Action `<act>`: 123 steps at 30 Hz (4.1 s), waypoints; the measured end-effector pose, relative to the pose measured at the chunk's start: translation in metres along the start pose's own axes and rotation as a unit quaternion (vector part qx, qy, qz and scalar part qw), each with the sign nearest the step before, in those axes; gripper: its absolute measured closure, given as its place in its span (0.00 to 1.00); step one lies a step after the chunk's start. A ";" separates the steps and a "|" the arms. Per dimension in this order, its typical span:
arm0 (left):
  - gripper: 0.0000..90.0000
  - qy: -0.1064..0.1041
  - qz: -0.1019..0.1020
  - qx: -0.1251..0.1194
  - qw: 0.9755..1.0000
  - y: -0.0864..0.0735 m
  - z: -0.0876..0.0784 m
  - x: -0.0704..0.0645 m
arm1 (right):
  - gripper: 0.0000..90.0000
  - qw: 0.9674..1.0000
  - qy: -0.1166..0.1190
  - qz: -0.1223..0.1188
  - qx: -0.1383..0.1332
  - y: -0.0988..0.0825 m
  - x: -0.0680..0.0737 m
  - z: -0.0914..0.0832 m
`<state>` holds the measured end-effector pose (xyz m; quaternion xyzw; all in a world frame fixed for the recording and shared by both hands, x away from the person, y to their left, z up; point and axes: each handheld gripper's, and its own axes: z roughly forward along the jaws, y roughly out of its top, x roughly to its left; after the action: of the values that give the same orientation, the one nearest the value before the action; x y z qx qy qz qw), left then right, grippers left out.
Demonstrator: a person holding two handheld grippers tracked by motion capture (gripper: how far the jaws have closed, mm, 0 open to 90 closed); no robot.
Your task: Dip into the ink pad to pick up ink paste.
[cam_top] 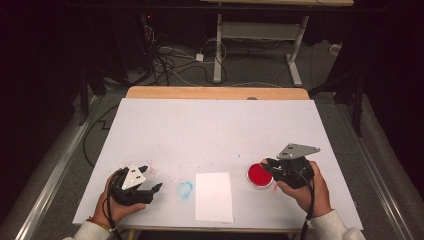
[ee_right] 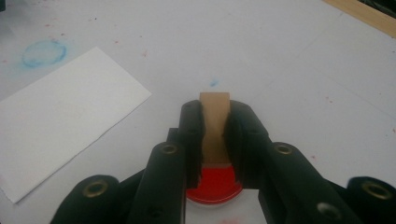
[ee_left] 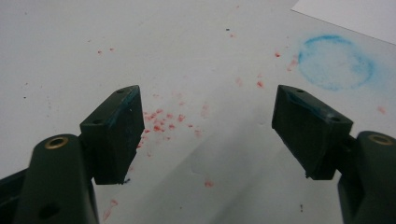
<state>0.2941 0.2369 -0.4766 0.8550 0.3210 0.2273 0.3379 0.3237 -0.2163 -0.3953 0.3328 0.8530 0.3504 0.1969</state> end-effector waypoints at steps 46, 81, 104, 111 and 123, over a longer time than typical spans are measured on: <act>0.27 -0.004 0.011 -0.002 1.000 0.005 0.002 -0.005 | 0.85 0.998 0.006 0.000 0.070 -0.032 0.000 0.052; 0.27 -0.005 0.013 0.002 1.000 0.004 0.003 -0.006 | 0.85 1.000 -0.010 0.005 0.013 -0.018 -0.005 0.025; 0.27 -0.001 0.010 0.001 1.000 0.004 0.002 -0.005 | 0.85 0.998 0.038 -0.043 -0.040 0.017 0.030 0.017; 0.27 0.000 0.009 0.002 1.000 0.003 0.001 -0.005 | 0.85 0.994 0.060 -0.083 -0.040 0.029 0.060 0.024; 0.27 -0.001 0.008 0.002 1.000 0.002 0.001 -0.005 | 0.85 0.987 0.094 -0.127 0.000 0.028 0.100 0.058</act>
<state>0.2922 0.2320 -0.4762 0.8584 0.3141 0.2290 0.3347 0.2980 -0.1039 -0.4245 0.1873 0.9031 0.3525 0.1587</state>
